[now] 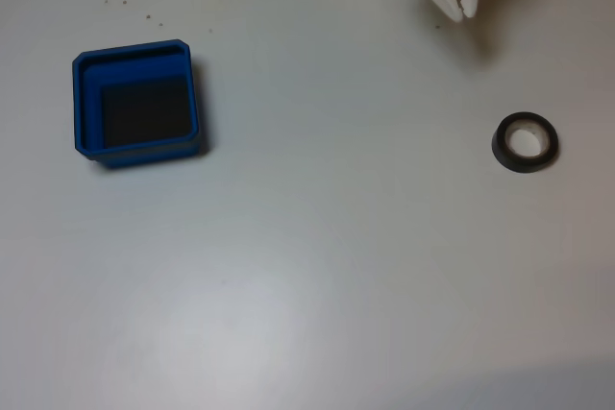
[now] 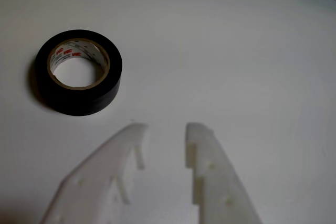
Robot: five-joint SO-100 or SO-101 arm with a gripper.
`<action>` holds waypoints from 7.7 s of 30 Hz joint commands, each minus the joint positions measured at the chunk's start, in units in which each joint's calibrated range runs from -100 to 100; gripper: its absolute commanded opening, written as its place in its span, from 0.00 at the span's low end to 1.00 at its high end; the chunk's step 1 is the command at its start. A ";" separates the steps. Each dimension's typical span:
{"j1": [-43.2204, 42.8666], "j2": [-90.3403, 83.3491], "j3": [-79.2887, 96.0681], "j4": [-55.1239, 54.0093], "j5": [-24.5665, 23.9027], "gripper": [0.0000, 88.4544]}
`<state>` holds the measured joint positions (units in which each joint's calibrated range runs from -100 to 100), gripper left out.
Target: Pick the black tape roll and drop it in the blue box
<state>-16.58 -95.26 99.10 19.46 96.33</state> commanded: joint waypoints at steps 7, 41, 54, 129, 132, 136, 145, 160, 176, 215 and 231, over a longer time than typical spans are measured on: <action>-5.65 3.87 0.18 -0.32 0.52 0.01; -6.14 65.16 -40.97 -0.32 -0.01 0.01; -6.14 75.94 -67.66 26.66 -0.71 0.01; -4.28 111.48 -108.36 36.40 -12.71 0.20; -4.19 111.48 -108.36 36.40 -15.60 0.20; -4.19 111.73 -108.36 36.40 -17.79 0.20; -3.50 115.49 -108.45 36.32 -20.33 0.20; -3.21 116.33 -110.15 36.32 -20.68 0.21; -2.92 116.58 -110.51 36.32 -20.68 0.26; -3.11 122.35 -110.42 34.42 -20.68 0.26; -3.11 123.85 -110.33 33.26 -20.68 0.25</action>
<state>-20.14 28.79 -7.53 53.78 75.88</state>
